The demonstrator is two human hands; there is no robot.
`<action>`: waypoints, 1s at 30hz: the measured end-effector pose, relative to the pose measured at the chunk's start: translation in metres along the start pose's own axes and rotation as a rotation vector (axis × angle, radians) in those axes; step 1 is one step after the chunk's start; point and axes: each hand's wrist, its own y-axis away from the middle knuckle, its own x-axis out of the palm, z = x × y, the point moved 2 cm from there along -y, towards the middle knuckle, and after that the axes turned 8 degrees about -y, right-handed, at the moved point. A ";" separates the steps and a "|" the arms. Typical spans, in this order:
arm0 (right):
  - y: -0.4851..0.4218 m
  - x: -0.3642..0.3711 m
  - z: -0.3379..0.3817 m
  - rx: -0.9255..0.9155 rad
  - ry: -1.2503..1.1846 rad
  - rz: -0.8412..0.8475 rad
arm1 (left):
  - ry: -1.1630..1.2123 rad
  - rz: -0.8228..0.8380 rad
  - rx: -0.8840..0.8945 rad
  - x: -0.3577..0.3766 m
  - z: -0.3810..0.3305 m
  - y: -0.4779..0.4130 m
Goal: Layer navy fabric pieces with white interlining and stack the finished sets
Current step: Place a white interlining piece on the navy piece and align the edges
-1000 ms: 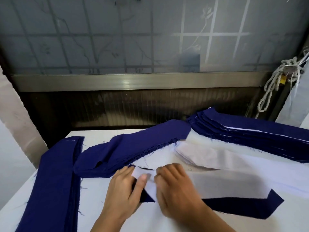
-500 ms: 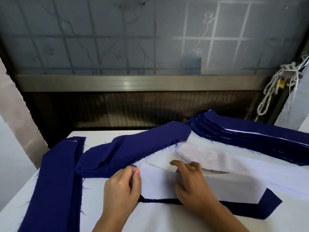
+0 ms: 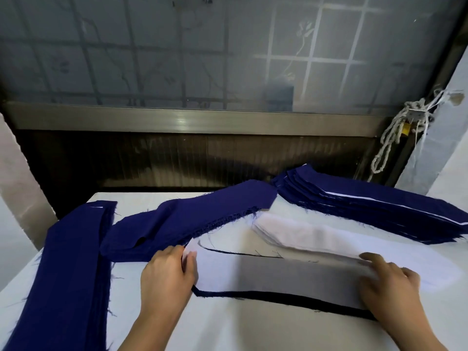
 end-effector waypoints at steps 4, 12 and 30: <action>0.002 -0.004 -0.003 0.156 -0.232 -0.154 | 0.009 -0.005 -0.064 0.000 0.003 -0.001; 0.006 -0.008 -0.001 0.133 -0.188 -0.129 | 0.038 0.000 -0.225 0.002 0.009 -0.001; 0.002 -0.003 -0.008 0.269 0.051 -0.154 | 0.043 -0.006 -0.225 -0.005 0.002 -0.002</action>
